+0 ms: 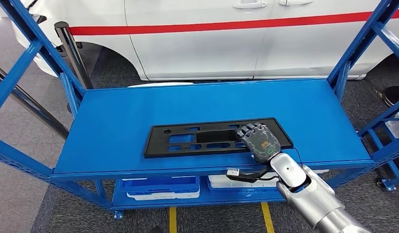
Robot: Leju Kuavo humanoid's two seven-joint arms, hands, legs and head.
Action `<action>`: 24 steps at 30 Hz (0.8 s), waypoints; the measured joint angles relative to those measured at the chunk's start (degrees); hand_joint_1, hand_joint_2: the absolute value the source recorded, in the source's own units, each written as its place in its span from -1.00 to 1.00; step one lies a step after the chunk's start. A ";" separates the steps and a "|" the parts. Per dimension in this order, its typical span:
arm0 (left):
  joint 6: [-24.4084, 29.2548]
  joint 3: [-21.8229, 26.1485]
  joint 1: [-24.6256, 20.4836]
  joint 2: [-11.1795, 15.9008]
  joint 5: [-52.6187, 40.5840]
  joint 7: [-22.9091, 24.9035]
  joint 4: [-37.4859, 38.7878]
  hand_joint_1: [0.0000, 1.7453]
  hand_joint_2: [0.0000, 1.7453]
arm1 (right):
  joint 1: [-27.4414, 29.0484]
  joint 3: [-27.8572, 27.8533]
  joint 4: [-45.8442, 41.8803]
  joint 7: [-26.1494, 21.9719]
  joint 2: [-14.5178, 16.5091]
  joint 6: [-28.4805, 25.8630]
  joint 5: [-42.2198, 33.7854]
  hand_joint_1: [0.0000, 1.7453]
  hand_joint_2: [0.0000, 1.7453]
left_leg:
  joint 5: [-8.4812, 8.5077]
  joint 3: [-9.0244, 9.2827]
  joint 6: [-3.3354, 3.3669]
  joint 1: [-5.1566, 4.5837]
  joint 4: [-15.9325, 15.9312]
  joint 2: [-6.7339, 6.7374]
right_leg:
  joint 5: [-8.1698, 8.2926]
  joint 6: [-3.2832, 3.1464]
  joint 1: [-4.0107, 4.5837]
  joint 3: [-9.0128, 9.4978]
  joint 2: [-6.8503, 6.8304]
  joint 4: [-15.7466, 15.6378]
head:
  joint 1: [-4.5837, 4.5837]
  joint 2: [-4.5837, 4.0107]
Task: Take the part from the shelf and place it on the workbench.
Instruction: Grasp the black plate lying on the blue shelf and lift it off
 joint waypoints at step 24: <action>1.13 0.00 0.36 0.03 1.41 -0.43 0.00 -1.00 -1.00 | 8.89 -11.05 -12.88 -0.62 -1.30 -7.69 0.84 1.00 1.00 | 6.97 6.31 2.00 -0.88 -14.24 -0.15 | -0.44 1.39 0.48 -0.49 0.37 0.79 | 0.02 0.00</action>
